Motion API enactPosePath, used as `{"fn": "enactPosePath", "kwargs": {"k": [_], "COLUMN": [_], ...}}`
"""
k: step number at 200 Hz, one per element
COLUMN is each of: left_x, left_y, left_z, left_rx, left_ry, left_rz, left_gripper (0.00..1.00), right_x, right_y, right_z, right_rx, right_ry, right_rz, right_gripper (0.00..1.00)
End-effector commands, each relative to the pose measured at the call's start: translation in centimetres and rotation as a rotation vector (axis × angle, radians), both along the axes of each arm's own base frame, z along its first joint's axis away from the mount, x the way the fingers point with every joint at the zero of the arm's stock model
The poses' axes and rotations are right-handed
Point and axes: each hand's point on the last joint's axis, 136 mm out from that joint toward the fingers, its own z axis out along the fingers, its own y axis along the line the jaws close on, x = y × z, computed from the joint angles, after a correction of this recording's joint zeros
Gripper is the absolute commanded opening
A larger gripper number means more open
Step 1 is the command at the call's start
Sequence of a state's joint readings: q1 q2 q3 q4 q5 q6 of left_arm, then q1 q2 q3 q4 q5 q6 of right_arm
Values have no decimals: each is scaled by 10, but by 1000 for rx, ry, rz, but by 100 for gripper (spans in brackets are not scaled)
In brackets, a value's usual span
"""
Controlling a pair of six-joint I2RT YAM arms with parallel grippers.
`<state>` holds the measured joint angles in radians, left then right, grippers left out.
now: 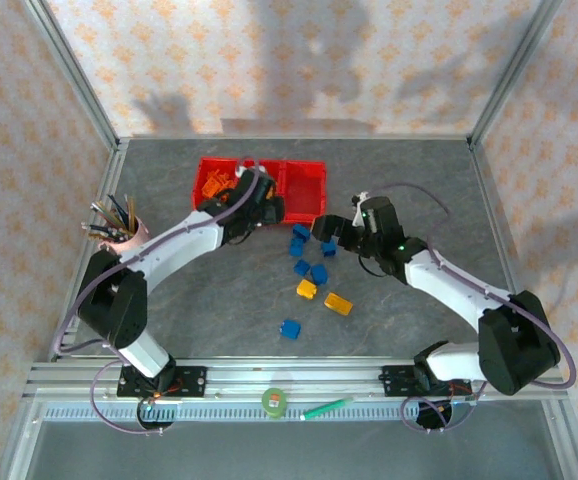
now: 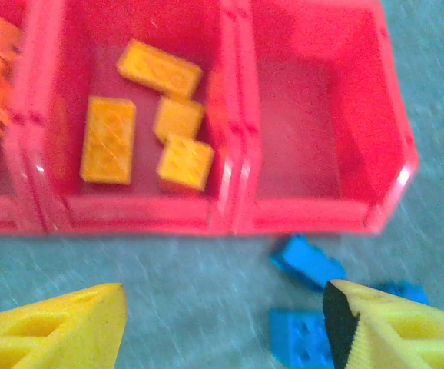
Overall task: Sort the legos into containers by color
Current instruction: Pick up the lego from the middle-left of the table.
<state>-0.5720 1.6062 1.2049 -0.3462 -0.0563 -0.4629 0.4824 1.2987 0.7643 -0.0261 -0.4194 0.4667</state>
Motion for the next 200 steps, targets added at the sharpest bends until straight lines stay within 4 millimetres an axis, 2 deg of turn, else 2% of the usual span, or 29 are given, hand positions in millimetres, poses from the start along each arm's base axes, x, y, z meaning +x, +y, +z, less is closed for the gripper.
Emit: {"fn": "enactPosePath", "kwargs": {"k": [1,27,53,58,76,114,176,200], "left_x": [-31,-67,-103,-108,-120,-128,-123,-121], "left_y": [-12,-28,-60,-65,-81,-106,-118,-116], "left_z": [-15,-31,-46,-48,-55,-76,-111,-122], "left_rx": [2,-2,-10,-23,-22,5,75,107], "left_ry": [34,68,92,99,107,144,184,198], "left_rz": [-26,-69,-182,-178,-206,-238,-238,-226], "left_gripper": [72,73,74,74,75,77,78,73], "right_x": [-11,-22,-30,-32,-36,-36,-35,-35], "right_y": [-14,-29,-44,-47,-54,-56,-58,-59], "right_z": [-11,-24,-38,-32,-39,-34,-31,-32], "right_rx": [-33,-39,-38,-30,-30,-17,-28,-26], "right_ry": [27,67,103,84,95,83,70,72], "right_rz": [-4,-20,-45,-51,-66,-68,-69,-70], "right_gripper": [100,100,100,100,100,100,100,100]}}
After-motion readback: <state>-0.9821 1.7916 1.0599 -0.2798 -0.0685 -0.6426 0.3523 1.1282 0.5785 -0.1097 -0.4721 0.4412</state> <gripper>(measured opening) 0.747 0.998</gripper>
